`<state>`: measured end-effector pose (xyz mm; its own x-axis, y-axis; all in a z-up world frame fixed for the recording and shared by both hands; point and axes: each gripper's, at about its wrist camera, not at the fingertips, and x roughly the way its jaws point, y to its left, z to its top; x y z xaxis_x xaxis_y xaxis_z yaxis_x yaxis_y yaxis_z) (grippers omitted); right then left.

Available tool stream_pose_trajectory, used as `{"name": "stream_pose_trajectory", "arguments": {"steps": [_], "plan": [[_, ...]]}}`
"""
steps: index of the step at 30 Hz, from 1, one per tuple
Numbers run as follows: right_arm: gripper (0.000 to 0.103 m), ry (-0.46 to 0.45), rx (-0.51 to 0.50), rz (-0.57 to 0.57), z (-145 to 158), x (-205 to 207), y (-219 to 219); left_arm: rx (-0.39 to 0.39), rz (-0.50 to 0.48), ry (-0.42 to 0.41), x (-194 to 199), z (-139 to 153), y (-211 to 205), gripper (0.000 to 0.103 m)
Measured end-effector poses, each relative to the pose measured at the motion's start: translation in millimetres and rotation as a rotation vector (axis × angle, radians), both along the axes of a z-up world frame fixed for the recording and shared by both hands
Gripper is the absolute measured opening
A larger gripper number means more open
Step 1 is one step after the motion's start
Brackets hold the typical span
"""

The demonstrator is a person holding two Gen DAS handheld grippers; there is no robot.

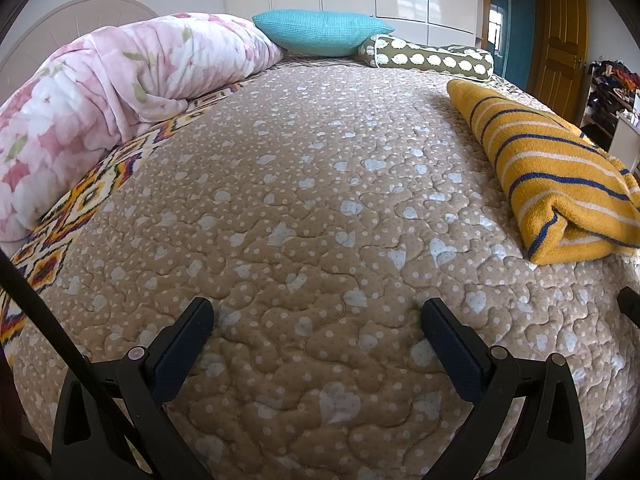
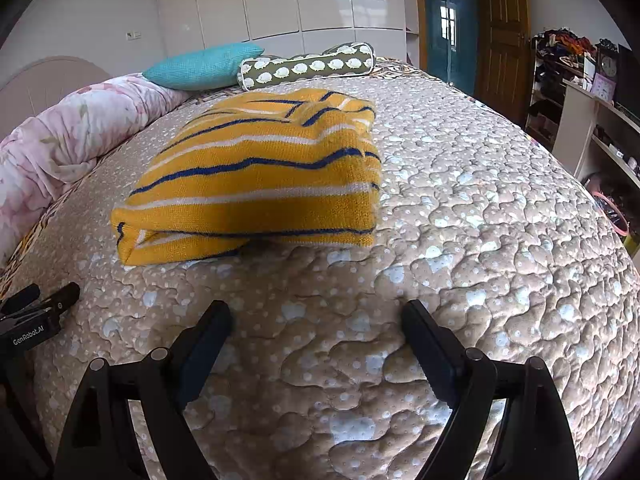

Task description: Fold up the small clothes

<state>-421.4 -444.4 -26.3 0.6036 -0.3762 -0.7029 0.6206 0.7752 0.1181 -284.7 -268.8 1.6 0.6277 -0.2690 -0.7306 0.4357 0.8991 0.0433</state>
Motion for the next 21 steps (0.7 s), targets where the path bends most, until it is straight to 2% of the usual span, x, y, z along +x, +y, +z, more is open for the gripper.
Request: {"name": "stream_pose_trajectory", "arguments": {"steps": [17, 21], "plan": [[0.091, -0.021, 0.008, -0.001, 1.1, -3.2, -2.6, -0.017, -0.001, 0.002, 2.9, 1.2, 3.9, 0.103], [0.091, 0.000, -0.010, -0.007, 1.1, -0.9, -0.7, -0.028, -0.007, 0.017, 3.5, 3.8, 6.2, 0.103]]}}
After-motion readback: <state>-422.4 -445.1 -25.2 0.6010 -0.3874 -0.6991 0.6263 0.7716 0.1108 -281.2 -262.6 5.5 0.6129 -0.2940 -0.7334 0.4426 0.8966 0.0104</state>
